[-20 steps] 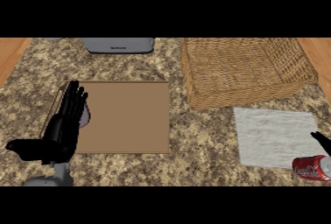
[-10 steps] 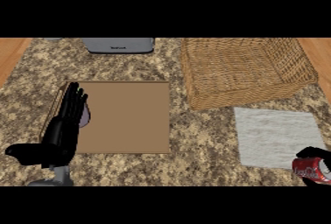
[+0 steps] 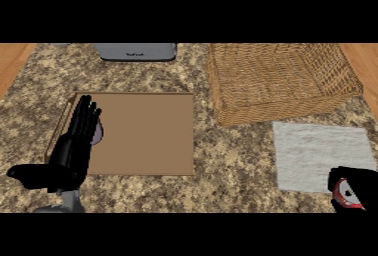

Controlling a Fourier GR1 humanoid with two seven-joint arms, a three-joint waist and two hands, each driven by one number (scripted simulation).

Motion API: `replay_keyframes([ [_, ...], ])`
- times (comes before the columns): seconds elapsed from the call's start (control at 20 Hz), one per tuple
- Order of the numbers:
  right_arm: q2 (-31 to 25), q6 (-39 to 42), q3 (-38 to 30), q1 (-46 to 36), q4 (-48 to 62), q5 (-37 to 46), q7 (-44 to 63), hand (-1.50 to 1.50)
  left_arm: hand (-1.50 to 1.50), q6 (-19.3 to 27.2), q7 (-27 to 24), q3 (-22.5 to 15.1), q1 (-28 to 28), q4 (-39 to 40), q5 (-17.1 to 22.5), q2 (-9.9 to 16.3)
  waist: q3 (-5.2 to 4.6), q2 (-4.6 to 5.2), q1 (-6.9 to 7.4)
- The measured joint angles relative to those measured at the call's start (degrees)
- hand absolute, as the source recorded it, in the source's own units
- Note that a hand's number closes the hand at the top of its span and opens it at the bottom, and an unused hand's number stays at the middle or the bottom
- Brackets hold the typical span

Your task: Pick the can from the placemat and place it in the basket

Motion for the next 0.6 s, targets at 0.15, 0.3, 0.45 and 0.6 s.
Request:
replay_keyframes([
  [0.15,6.73,-1.53,9.66,-3.97,1.12,6.28,4.45,1.50,0.00,-0.49,-0.31,-0.93,-0.59,0.37,-0.14,-0.40,0.11,0.38,1.97],
  [0.3,12.19,-2.62,18.71,-9.25,5.01,10.87,9.72,1.50,0.00,-0.74,-0.10,-1.99,-1.87,0.62,-0.29,-1.03,0.12,0.73,3.90],
  [0.45,14.00,-6.07,25.97,-14.54,10.39,11.88,15.96,1.50,0.00,-0.69,0.21,-2.18,-2.99,1.28,-0.57,-1.15,-0.25,0.58,3.97],
  [0.6,15.18,-11.35,32.70,-19.55,14.80,10.17,21.97,1.50,0.00,-0.68,1.05,-1.70,-3.45,1.19,-0.39,-0.83,-0.23,0.41,3.68],
])
